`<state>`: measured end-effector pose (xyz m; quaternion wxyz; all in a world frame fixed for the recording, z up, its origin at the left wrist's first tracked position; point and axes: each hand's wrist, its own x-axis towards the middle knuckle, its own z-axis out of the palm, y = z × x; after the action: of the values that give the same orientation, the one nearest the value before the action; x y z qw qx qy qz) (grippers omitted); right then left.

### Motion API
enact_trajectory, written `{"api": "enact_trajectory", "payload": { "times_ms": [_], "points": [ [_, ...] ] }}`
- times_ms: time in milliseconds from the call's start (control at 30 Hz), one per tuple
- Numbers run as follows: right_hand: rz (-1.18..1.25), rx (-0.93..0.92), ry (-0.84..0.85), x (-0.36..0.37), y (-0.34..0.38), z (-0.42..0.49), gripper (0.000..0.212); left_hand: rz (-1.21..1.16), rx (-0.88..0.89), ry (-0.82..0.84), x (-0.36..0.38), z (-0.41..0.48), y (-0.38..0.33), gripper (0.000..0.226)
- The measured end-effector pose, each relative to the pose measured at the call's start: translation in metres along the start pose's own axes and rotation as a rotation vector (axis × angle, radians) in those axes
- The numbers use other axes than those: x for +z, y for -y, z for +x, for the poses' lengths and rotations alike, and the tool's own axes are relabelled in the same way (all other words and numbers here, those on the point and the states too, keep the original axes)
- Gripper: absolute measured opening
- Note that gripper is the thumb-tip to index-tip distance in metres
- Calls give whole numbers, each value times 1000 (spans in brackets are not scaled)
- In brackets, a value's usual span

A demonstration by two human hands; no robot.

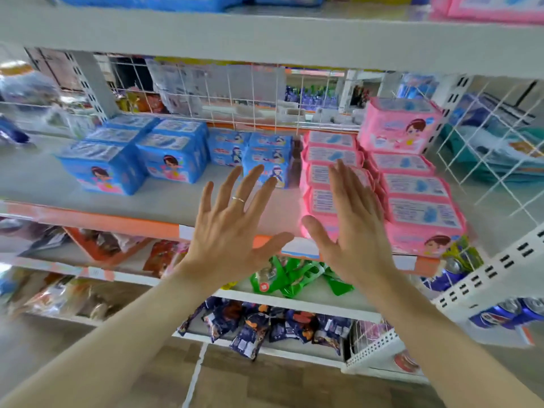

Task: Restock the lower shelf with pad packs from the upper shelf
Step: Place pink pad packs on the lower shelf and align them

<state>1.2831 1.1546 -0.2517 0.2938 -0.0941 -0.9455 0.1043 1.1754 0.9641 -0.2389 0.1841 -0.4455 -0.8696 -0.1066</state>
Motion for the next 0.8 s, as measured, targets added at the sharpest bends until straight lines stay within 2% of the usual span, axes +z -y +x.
{"api": "enact_trajectory", "payload": {
  "times_ms": [333,500,800],
  "points": [
    [43,-43,-47,-5,117,16,74,-74,-7,-99,-58,-56,76,83],
    [41,-86,-138,-4,176,30,73,-95,17,-156,-87,-72,118,80],
    [2,-102,-244,-7,236,57,71,-107,87,-263,-124,-73,172,76]
  ]
}}
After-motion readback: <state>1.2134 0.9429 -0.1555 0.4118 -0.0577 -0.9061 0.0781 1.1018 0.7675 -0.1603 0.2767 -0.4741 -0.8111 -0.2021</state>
